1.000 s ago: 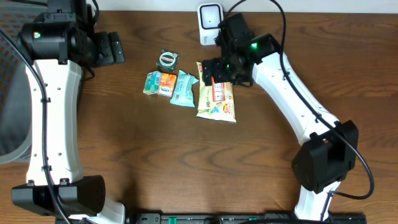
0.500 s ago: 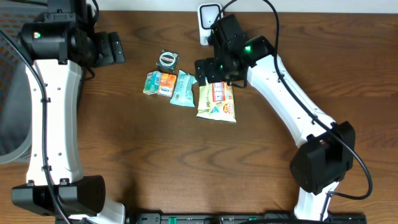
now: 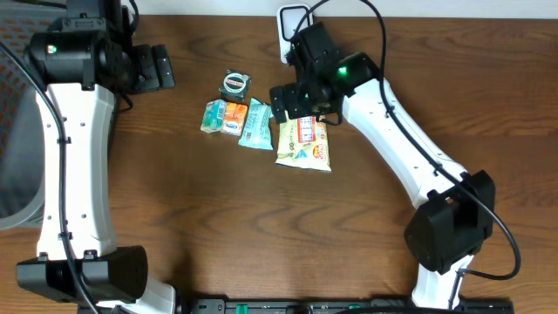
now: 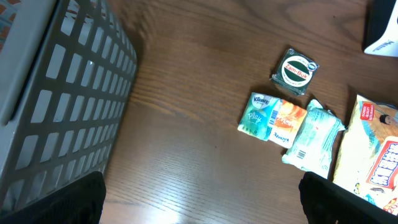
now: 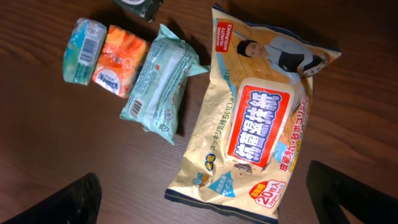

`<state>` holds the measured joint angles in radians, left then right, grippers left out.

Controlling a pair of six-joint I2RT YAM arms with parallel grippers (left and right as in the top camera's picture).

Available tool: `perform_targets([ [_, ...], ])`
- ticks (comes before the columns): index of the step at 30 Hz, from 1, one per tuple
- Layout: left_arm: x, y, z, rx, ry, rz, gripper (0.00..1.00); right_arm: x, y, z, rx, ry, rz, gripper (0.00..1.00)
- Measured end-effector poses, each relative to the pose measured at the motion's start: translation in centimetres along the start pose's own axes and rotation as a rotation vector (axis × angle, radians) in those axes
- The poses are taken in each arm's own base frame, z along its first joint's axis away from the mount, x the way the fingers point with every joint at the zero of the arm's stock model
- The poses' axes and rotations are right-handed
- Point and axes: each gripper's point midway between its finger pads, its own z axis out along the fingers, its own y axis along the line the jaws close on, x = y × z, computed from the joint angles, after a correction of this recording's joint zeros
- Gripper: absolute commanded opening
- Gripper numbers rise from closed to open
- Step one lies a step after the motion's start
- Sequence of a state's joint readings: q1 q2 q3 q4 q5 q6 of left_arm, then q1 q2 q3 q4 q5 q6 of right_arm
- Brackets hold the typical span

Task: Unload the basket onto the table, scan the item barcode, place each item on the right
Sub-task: 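Grasp the wet-wipe packet edge with the right gripper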

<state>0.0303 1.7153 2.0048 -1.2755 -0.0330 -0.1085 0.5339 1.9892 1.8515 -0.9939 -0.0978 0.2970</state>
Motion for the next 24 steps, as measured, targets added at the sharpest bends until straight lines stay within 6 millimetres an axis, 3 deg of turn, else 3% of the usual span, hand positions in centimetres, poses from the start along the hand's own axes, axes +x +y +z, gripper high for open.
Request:
perform_targets([
  [7,0.0,0.0,0.0,0.0,0.0,0.0,0.98,0.2,-0.4,0.8,0.069,-0.002,-0.036,0.99],
  [16,0.0,0.0,0.0,0.0,0.0,0.0,0.98,1.0,-2.5,4.1,0.19,0.043,-0.046,0.99],
  [24,0.0,0.0,0.0,0.0,0.0,0.0,0.98,1.0,-1.5,5.7,0.199,0.034,-0.079,0.94],
])
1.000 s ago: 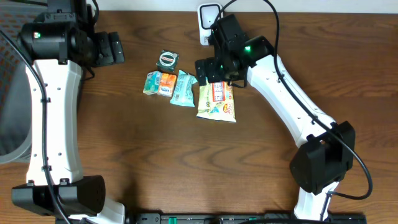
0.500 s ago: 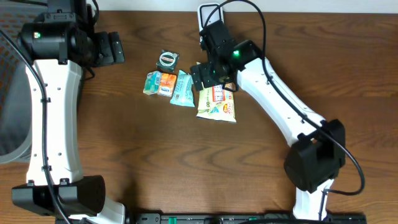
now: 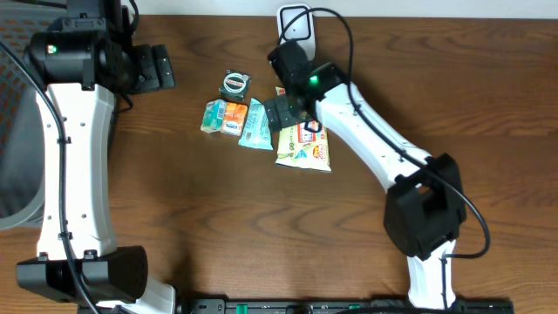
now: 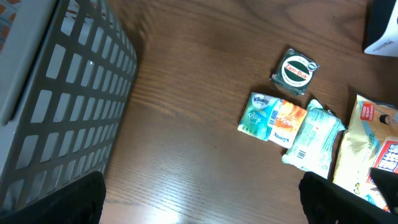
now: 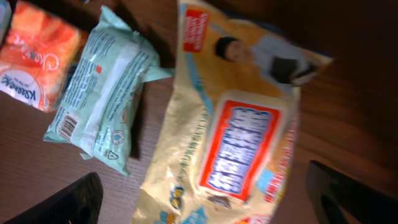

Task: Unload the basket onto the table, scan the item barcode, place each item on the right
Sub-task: 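Grasp the wet-wipe packet edge with the right gripper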

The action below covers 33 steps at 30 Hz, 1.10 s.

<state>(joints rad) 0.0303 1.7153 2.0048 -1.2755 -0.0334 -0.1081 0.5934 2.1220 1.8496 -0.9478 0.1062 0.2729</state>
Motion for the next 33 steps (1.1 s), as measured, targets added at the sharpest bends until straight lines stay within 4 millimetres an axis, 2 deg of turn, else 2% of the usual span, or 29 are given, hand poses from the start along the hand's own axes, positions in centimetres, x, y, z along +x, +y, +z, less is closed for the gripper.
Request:
perform_targets([
  [2,0.0,0.0,0.0,0.0,0.0,0.0,0.98,0.4,0.6,0.9,0.004,0.017,-0.018,0.89],
  [5,0.0,0.0,0.0,0.0,0.0,0.0,0.98,1.3,0.8,2.4,0.019,0.052,-0.038,0.88],
  [10,0.0,0.0,0.0,0.0,0.0,0.0,0.98,3.4,0.0,4.3,0.067,0.14,-0.054,0.79],
  [18,0.0,0.0,0.0,0.0,0.0,0.0,0.98,4.8,-4.1,4.9,0.148,0.224,-0.014,0.76],
  [26,0.0,0.0,0.0,0.0,0.0,0.0,0.98,6.0,-8.7,4.4,0.229,0.299,0.04,0.78],
  [30,0.0,0.0,0.0,0.0,0.0,0.0,0.98,6.5,-10.0,4.1,0.271,0.325,0.044,0.82],
  [33,0.0,0.0,0.0,0.0,0.0,0.0,0.98,6.5,-10.1,3.9,0.28,0.321,0.042,0.93],
])
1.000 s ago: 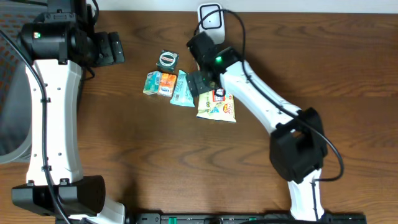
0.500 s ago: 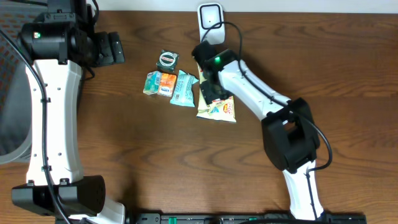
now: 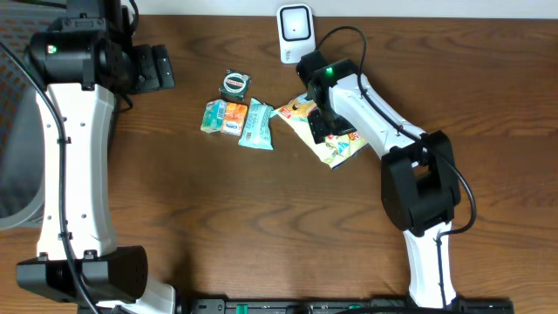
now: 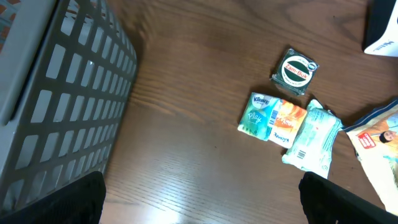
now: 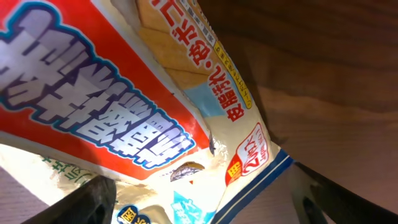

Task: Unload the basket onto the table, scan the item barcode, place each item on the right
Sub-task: 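Grasp the wet-wipe packet edge with the right gripper, then lift and flip the wet-wipe packet over with the right gripper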

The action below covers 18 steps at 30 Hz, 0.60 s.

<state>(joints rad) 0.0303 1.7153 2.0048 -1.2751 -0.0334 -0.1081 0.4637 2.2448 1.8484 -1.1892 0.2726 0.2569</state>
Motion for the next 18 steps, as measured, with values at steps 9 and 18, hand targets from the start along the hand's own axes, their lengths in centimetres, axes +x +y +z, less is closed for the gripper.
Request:
perform_targets([
  [9,0.0,0.0,0.0,0.0,0.0,0.0,0.98,-1.8,4.1,-4.4,-0.038,-0.184,-0.197,0.99],
  [18,0.0,0.0,0.0,0.0,0.0,0.0,0.98,-2.4,8.3,-5.6,0.019,-0.286,-0.346,0.99],
])
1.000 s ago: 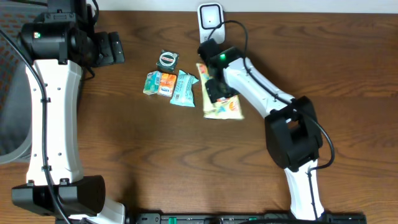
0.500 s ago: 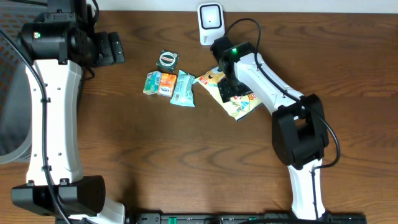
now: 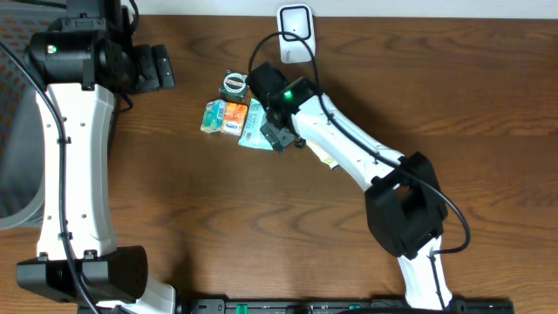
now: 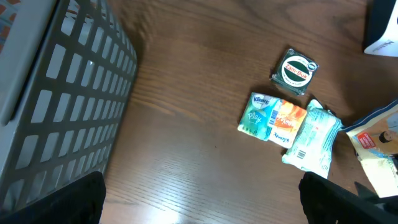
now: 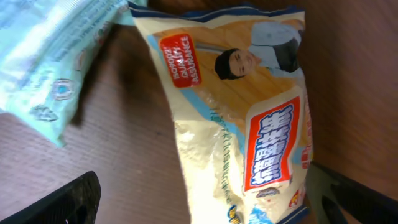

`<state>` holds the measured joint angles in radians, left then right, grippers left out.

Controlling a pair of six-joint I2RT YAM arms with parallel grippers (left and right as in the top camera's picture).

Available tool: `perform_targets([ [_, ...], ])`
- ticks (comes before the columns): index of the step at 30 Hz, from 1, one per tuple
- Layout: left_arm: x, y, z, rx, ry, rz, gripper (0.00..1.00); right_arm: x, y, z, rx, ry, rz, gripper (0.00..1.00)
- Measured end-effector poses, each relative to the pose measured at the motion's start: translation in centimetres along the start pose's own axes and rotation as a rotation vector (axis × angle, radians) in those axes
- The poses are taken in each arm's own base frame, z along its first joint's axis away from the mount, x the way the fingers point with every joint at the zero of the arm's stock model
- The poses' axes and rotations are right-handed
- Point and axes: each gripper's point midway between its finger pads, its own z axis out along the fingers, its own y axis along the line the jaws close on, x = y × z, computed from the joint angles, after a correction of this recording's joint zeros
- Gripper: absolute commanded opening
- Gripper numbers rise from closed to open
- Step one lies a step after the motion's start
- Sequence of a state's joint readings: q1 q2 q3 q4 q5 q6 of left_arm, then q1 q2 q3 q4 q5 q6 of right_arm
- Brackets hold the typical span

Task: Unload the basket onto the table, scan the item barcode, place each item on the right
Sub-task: 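Lift and flip the wet-wipe packet over with the right gripper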

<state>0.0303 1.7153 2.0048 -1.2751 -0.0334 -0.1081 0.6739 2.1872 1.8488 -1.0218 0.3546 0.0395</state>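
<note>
The yellow wipes pouch [image 5: 249, 124] with a red label lies on the brown table, and its top corner shows in the left wrist view [image 4: 376, 146]. My right gripper [image 5: 202, 190] hovers open right over it, one finger on each side. In the overhead view the right gripper [image 3: 277, 131] and its arm cover most of the pouch. The white scanner [image 3: 295, 22] stands at the table's back edge. My left gripper [image 3: 155, 68] is open and empty at the far left, high above the table [image 4: 202, 205].
A teal pack [image 3: 255, 129] lies just left of the pouch, touching its corner [image 5: 50, 56]. Beside it are two small tissue packs [image 3: 222, 116] and a round green tin [image 3: 234, 84]. A grey slotted basket [image 4: 56, 93] stands at the left.
My right gripper has moved left, from the pouch's lower right end to its end beside the teal pack. The pouch still lies slanted. The left arm has not moved.
My right gripper was open above the pouch, which lay straight beside the teal pack. Then it was lower and further left over it. Later the pouch lay slanted and shifted right, with the gripper close on its end. Now the gripper is over the end near the teal pack.
</note>
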Motion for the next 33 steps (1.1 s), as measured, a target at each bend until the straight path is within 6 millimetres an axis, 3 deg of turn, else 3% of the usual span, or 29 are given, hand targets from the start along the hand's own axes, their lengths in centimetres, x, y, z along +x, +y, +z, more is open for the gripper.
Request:
perform_targets([
  [9,0.0,0.0,0.0,0.0,0.0,0.0,0.98,2.4,-1.7,5.5,0.13,0.136,-0.024,0.99],
  [15,0.0,0.0,0.0,0.0,0.0,0.0,0.97,2.8,-2.9,6.1,0.17,0.158,-0.02,0.99],
  [17,0.0,0.0,0.0,0.0,0.0,0.0,0.98,2.8,-3.3,6.2,0.177,0.163,-0.018,0.9],
  [21,0.0,0.0,0.0,0.0,0.0,0.0,0.98,3.3,-4.1,7.2,0.192,0.189,-0.011,0.36],
  [23,0.0,0.0,0.0,0.0,0.0,0.0,0.98,3.6,-4.5,7.7,0.2,0.205,-0.002,0.25],
  [26,0.0,0.0,0.0,0.0,0.0,0.0,0.98,4.0,-5.1,7.8,0.218,0.22,0.012,0.22],
  [31,0.0,0.0,0.0,0.0,0.0,0.0,0.98,4.8,-5.4,7.0,0.221,0.262,0.036,0.01],
  [33,0.0,0.0,0.0,0.0,0.0,0.0,0.98,4.8,-5.5,6.3,0.195,0.275,0.054,0.01],
])
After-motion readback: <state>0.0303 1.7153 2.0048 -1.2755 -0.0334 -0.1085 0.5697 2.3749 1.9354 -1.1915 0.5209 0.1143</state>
